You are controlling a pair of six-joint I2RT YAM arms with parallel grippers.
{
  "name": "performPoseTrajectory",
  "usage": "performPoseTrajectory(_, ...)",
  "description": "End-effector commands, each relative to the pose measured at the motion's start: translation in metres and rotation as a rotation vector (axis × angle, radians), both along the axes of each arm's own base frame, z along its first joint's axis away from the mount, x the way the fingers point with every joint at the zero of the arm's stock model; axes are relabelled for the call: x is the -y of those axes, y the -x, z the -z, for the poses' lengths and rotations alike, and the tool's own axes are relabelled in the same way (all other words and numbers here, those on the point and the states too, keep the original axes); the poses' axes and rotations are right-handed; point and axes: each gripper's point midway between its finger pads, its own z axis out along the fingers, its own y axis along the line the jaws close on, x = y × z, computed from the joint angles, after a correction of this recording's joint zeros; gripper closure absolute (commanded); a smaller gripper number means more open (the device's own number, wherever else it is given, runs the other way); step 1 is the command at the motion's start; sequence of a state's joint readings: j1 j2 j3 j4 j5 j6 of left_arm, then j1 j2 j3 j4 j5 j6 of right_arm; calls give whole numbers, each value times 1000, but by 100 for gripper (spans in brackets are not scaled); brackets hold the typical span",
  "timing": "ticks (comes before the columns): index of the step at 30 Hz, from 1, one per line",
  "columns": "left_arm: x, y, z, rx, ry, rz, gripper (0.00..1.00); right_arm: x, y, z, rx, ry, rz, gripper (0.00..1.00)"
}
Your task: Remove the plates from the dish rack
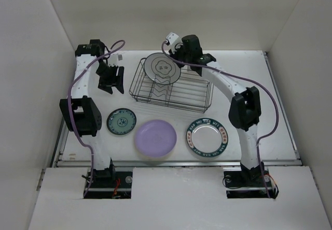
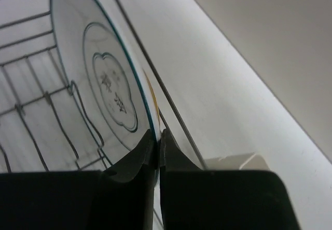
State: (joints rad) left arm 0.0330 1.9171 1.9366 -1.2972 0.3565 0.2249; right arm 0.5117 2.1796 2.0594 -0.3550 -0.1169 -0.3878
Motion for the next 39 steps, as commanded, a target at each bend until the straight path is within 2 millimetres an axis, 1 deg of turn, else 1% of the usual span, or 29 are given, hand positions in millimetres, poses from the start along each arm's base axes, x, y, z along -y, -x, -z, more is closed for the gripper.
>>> performPoseTrajectory(1,-1,5,-2,-1,1,18,44,7,3,-83,200,-90,27,98)
performPoseTrajectory(3,4,3,-2,-3,30,22,44,11,3,-87,225,-58,25,100)
performPoseTrajectory(7,14,-7,-6,24,71,38,44,24,1,-115,295,-62,90,100)
performPoseTrajectory(9,15,-23,-3,49,53,37,43,31,5,-145,364,-97,115,100)
performPoseTrajectory(10,17,-34,-3,76,36,39,41,34,7,-153,383,-106,125,100)
performPoseTrajectory(12,17,-61,-17,166,-8,34,40,41,17,-188,431,-191,161,100)
performPoseTrajectory(13,20,-71,-9,163,-39,47,39,45,20,-193,425,-216,181,100)
performPoseTrajectory(15,27,-100,-18,269,-62,68,38,57,32,-212,407,-295,248,100)
performPoseTrajectory(17,35,-123,-7,331,-134,96,34,68,41,-217,356,-347,289,100)
performPoseTrajectory(18,36,-128,-1,340,-163,111,34,78,53,-220,307,-361,295,100)
performPoseTrajectory(20,43,-137,13,334,-207,137,34,91,68,-214,199,-436,311,100)
performPoseTrajectory(21,41,-140,17,332,-224,146,34,96,75,-195,131,-438,323,100)
performPoseTrajectory(22,44,-142,20,332,-236,154,35,107,97,-204,85,-514,339,100)
performPoseTrajectory(23,39,-147,30,326,-271,144,36,113,109,-203,55,-552,339,100)
performPoseTrajectory(24,38,-150,34,323,-278,132,36,119,120,-198,8,-589,322,100)
performPoseTrajectory(25,37,-151,39,310,-285,121,40,128,146,-186,-37,-610,326,100)
performPoseTrajectory(27,37,-149,55,270,-286,119,45,136,171,-172,-100,-642,348,100)
performPoseTrajectory(28,40,-145,57,250,-267,128,48,144,182,-146,-160,-630,386,100)
performPoseTrajectory(29,44,-143,58,239,-247,126,57,151,206,-147,-192,-659,405,100)
performPoseTrajectory(30,50,-141,64,221,-214,125,64,159,216,-138,-219,-662,433,100)
performPoseTrajectory(31,50,-138,70,194,-213,116,73,164,226,-115,-278,-655,465,100)
performPoseTrajectory(32,50,-138,70,190,-209,101,83,168,247,-110,-314,-668,474,100)
performPoseTrajectory(33,51,-135,71,176,-206,87,94,171,256,-101,-369,-707,508,100)
performPoseTrajectory(34,54,-134,71,168,-187,56,100,172,266,-89,-415,-715,522,100)
performPoseTrajectory(35,55,-134,70,163,-182,37,100,173,278,-63,-500,-712,545,100)
performPoseTrajectory(36,58,-131,73,146,-165,22,100,172,294,-55,-551,-739,551,100)
performPoseTrajectory(37,62,-130,68,148,-139,1,100,173,300,-47,-585,-756,558,100)
performPoseTrajectory(38,67,-126,72,113,-115,-56,100,171,313,-20,-677,-753,568,100)
performPoseTrajectory(39,70,-122,72,100,-92,-84,100,168,323,-16,-699,-772,553,100)
